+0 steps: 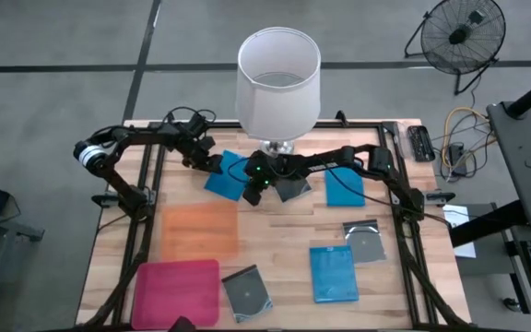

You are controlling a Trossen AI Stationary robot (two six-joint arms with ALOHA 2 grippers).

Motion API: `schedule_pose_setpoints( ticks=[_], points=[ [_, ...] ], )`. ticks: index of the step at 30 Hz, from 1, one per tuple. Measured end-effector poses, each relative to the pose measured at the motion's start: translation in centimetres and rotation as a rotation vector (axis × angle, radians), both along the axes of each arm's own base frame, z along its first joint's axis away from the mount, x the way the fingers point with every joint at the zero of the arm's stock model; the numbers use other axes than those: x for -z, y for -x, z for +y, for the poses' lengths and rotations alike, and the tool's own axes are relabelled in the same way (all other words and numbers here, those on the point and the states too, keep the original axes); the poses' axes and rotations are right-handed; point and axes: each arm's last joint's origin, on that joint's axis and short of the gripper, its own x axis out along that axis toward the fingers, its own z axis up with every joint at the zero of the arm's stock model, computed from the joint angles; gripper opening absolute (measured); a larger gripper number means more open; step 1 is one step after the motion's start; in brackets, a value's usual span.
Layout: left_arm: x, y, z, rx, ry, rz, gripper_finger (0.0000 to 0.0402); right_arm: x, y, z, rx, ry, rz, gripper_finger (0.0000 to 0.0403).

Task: Pick & place jewel cases by type
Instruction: Put the top left blue cd case into the orange bin

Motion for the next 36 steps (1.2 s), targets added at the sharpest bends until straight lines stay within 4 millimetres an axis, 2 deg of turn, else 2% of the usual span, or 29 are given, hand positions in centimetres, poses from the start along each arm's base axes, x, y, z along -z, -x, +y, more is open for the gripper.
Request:
schedule_pose_setpoints(
  ticks=[7,26,30,36],
  points=[
    [-0.04,-0.24,0.09,-0.039,0.022,-0.023,0.0264,0.04,0.04,-0.03,0.005,-0.005,0.003,0.0008],
    [-0.04,-0.52,-0.11,-0.014,0.065,-0.076,0.0261,0.04,-0.02,-0.11,0.014,-0.007,-0.005,0.0008],
    [-0.09,-0.53,-0.13,-0.010,0.078,-0.089,0.0235,0.06,0.00,-0.10,0.013,-0.011,-0.003,0.0008],
    [-0.16,-0.57,-0.15,-0.016,0.095,-0.099,0.0148,0.07,0.01,-0.09,0.011,-0.013,-0.002,0.0008]
  ],
)
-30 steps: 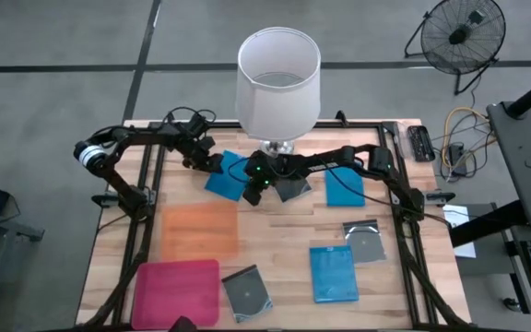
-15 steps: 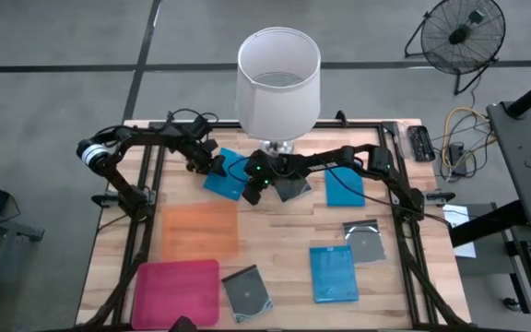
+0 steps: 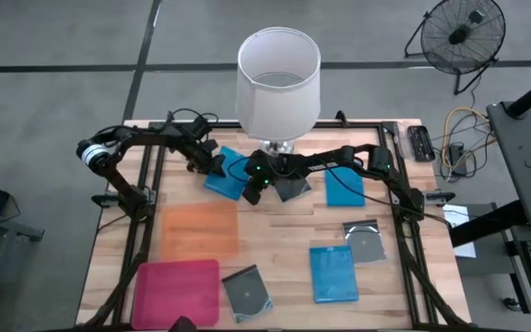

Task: Pick & place jewel cases by type
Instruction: Put the top left blue cd case into the orange bin

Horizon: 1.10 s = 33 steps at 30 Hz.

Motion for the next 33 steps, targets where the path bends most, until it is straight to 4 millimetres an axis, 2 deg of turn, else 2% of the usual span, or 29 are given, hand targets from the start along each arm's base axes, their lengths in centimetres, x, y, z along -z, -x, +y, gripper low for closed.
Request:
schedule_pose_setpoints(
  ticks=[6,15,25,33],
  points=[
    [-0.3,-0.1,0.0,0.003,0.029,-0.040,0.0078,0.0,0.0,0.0,-0.006,-0.007,0.002,0.0008],
    [-1.6,-0.5,0.3,0.020,0.030,-0.098,0.0039,-0.6,0.2,0.1,-0.034,-0.018,-0.001,0.0008],
    [-5.3,-0.3,0.7,0.032,-0.058,-0.132,0.0006,-4.5,1.0,0.2,-0.070,0.022,-0.023,0.0008],
    [-8.0,0.5,0.0,0.099,-0.087,-0.073,0.0001,-7.7,2.2,0.9,-0.111,-0.005,-0.014,0.0008]
  ],
)
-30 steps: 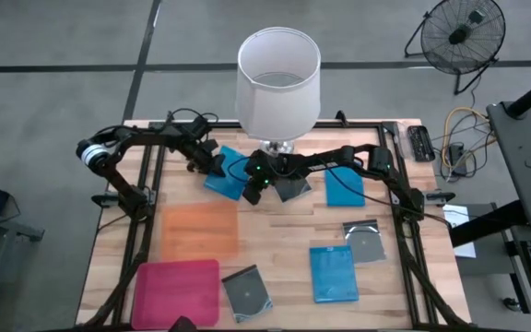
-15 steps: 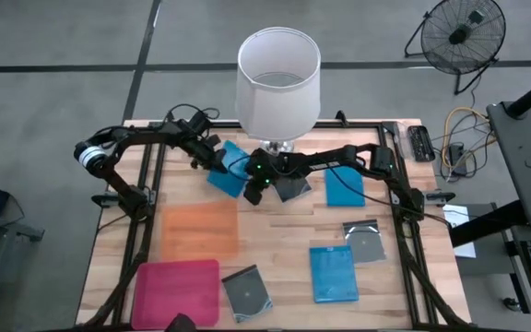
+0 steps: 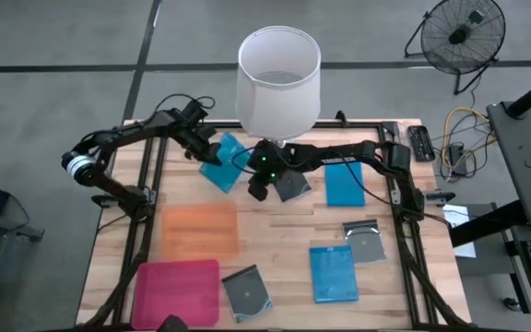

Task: Pick & place jewel cases by type
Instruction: Put the top left blue cd case into the orange bin

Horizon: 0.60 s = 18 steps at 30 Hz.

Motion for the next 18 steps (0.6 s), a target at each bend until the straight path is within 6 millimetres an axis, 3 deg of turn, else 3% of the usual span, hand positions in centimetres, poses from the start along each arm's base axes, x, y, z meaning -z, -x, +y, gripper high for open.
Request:
schedule_pose_setpoints(
  ticks=[7,18],
  points=[
    [-1.7,0.6,-0.6,0.073,-0.016,0.082,0.0001,-2.2,0.8,1.2,-0.056,0.015,-0.004,0.0008],
    [-2.5,0.8,-0.8,0.073,-0.020,0.081,0.0000,-1.7,1.1,4.8,-0.123,-0.021,0.103,0.0008]
  ],
)
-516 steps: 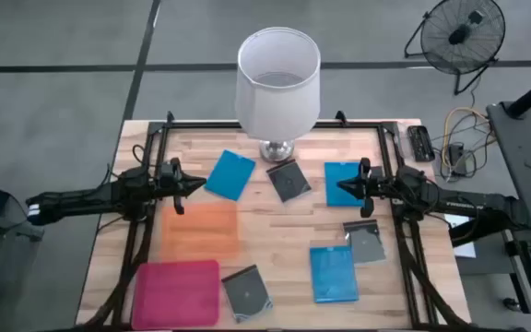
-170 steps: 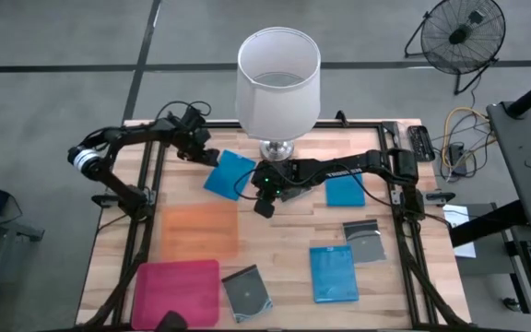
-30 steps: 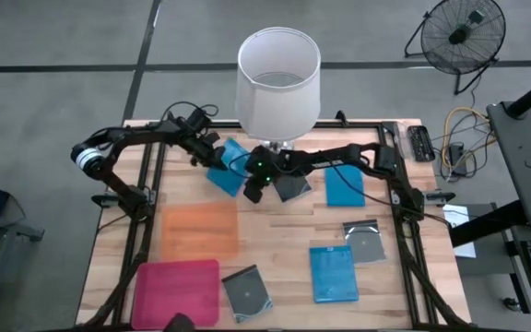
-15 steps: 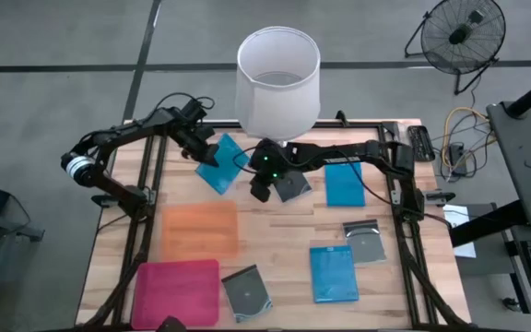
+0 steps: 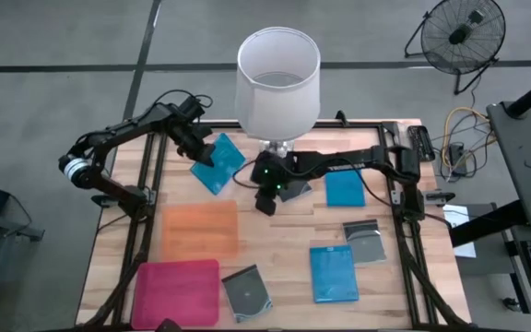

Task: Pick & place jewel cases by type
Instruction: Put the top left blue cd case into the orange bin

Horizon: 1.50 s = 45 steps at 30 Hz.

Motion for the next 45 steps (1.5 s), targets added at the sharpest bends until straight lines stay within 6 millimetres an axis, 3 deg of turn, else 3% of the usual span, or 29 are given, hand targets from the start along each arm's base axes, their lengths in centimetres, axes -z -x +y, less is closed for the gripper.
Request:
schedule_pose_setpoints(
  ticks=[3,12,20,27,37,45],
  points=[
    [0.0,0.0,0.0,0.000,0.002,0.002,0.0000,-0.7,0.7,1.4,-0.025,0.001,0.044,0.0008],
    [-0.9,0.5,-1.2,0.073,0.031,0.026,0.0000,-6.2,4.8,6.5,-0.144,0.013,0.042,0.0008],
    [-4.5,0.9,-2.8,0.220,0.046,0.056,0.0000,-9.9,7.9,7.4,-0.110,-0.005,-0.042,0.0008],
    [-6.7,0.1,-5.1,0.391,0.062,0.071,0.0000,-11.7,9.7,7.3,-0.097,-0.006,-0.098,0.0008],
    [-4.8,-2.1,-9.7,0.619,0.107,0.129,0.0000,-12.2,10.2,7.1,-0.056,0.023,-0.112,0.0008],
    [-1.9,-2.6,-11.6,0.665,0.151,0.165,0.0000,-12.2,10.2,7.1,-0.053,0.027,-0.113,0.0008]
  ],
)
